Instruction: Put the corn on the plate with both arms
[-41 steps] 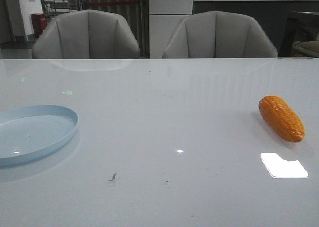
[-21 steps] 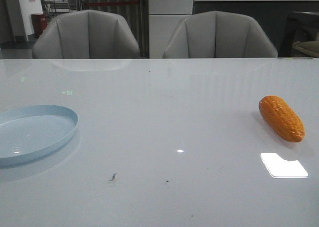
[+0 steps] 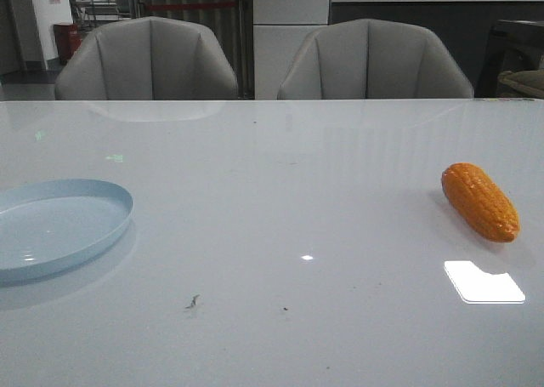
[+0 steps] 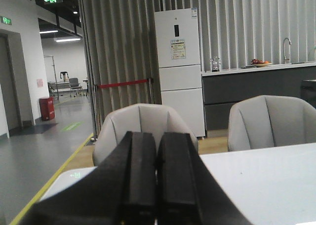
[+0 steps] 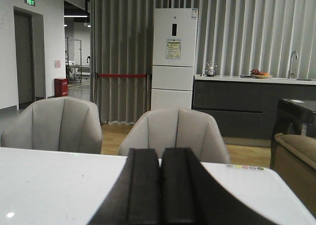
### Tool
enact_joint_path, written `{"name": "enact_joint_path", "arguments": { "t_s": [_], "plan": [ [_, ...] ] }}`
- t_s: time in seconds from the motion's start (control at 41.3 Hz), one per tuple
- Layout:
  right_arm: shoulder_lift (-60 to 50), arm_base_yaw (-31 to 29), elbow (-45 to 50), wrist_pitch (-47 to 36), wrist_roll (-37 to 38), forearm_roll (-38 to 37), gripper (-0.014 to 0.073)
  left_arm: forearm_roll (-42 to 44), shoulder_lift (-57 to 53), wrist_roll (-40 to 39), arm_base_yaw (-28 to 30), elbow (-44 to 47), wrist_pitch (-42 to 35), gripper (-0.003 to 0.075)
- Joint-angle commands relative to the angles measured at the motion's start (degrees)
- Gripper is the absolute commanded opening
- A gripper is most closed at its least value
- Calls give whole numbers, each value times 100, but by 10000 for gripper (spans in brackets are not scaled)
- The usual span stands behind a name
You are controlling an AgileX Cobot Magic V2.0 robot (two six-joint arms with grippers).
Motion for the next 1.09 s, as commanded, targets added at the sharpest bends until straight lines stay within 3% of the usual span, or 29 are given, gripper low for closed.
{"name": "enact_joint_path", "arguments": {
  "t_s": [0.0, 0.121, 0.291, 0.46, 0.727, 1.066],
  "plan": [
    [682, -3, -690, -506, 12, -127, 30, 181, 613, -62, -47, -801, -558, 96],
    [1360, -3, -1100, -651, 12, -127, 30, 205, 1443, -62, -47, -1560, -624, 96],
    [2477, -3, -1361, -630, 12, -127, 30, 205, 2734, -62, -47, -2303, -152, 96],
    [3561, -3, -1361, -229, 12, -127, 30, -125, 3718, -62, -47, -2346, 18, 96],
    [4807, -3, -1361, -5, 12, -127, 30, -598, 4710, -62, -47, -2346, 1102, 96],
    [5546, -3, -1361, -10, 12, -127, 33, -623, 5384, -62, -47, -2346, 1225, 104]
  ]
}}
